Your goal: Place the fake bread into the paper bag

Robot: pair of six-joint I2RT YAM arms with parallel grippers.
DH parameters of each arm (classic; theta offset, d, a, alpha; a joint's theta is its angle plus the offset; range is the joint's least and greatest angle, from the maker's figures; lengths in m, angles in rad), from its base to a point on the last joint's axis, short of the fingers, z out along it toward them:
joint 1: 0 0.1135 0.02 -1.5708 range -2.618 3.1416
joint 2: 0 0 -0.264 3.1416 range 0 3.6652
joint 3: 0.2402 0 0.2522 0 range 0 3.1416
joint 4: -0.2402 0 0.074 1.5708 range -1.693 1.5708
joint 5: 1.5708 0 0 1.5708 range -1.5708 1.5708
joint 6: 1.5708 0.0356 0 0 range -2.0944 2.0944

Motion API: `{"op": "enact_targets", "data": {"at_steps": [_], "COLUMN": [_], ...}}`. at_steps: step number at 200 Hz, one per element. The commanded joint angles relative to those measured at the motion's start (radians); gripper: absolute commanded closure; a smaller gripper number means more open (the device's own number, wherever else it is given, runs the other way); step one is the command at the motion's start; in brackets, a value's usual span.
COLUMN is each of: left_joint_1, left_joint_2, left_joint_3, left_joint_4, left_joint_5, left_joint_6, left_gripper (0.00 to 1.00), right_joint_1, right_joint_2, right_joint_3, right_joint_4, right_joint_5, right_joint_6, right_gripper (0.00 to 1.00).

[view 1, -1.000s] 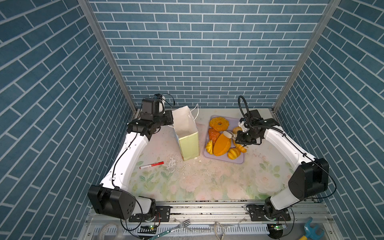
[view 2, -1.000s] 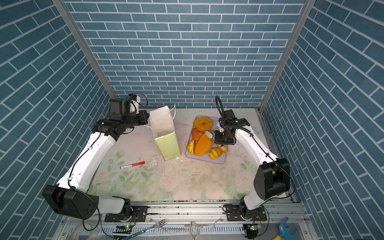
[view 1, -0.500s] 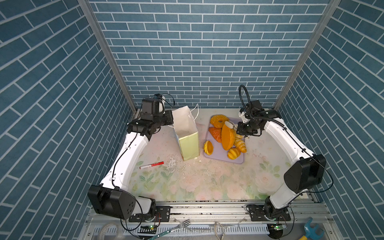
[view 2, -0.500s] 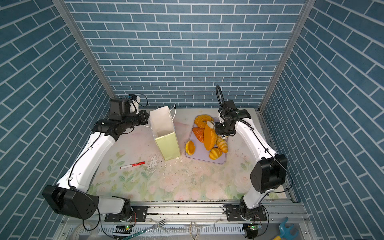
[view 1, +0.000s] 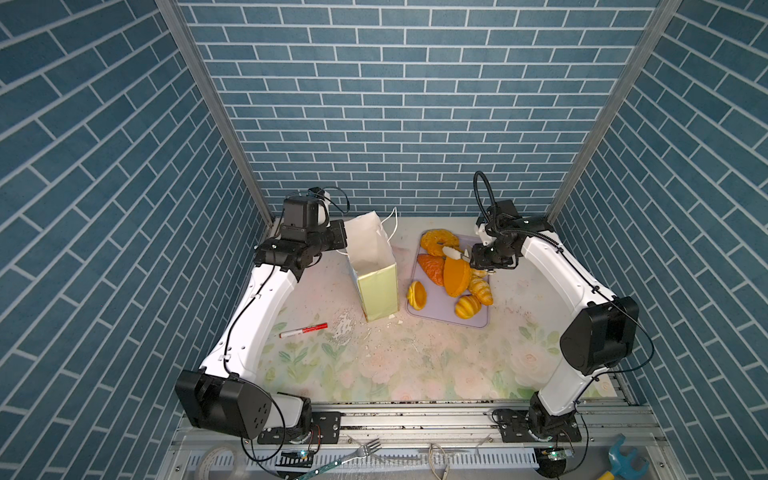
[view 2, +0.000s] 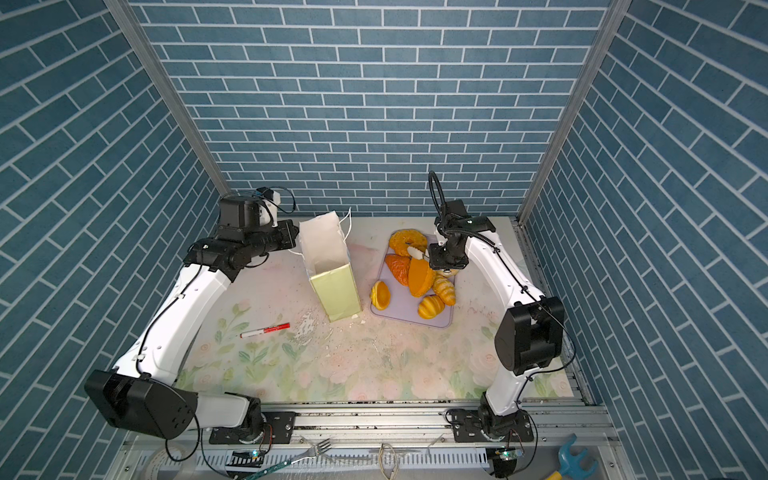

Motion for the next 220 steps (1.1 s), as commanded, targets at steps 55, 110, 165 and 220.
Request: {"op": "enact_targets", "data": {"at_steps": [55, 110, 165, 220], "left_joint_1": [-0.001, 0.000, 0.000, -0.001], "left_joint_2": [-0.013, -0.010, 0.006, 0.019], "left_joint_3": [-0.008, -0.011, 0.001, 0.006], "left_joint_4": [0.014, 0.015, 0.010, 0.018], "left_joint_5": [0.003, 0.002, 0.005, 0.006], "left_joint_6": [-0.004, 0.001, 0.003, -0.003], "left_gripper": [0.93, 0.93, 0.93, 0.93], "right_joint_1": [-0.006, -0.008, -0.009, -0.006], "right_joint_2": [-0.109, -0.154, -0.142, -0.115], "right_joint_3": [-0.048, -0.148, -0.203, -0.205], "right_joint_4": [-0.056, -0.055, -0.019, 0.012], "right_joint_5": [0.094, 0.090, 0.039, 0.022], "right_joint_6": [0.014, 0.057, 0.084, 0.076], "right_gripper": [0.41, 0.36, 0.36, 0.37]}}
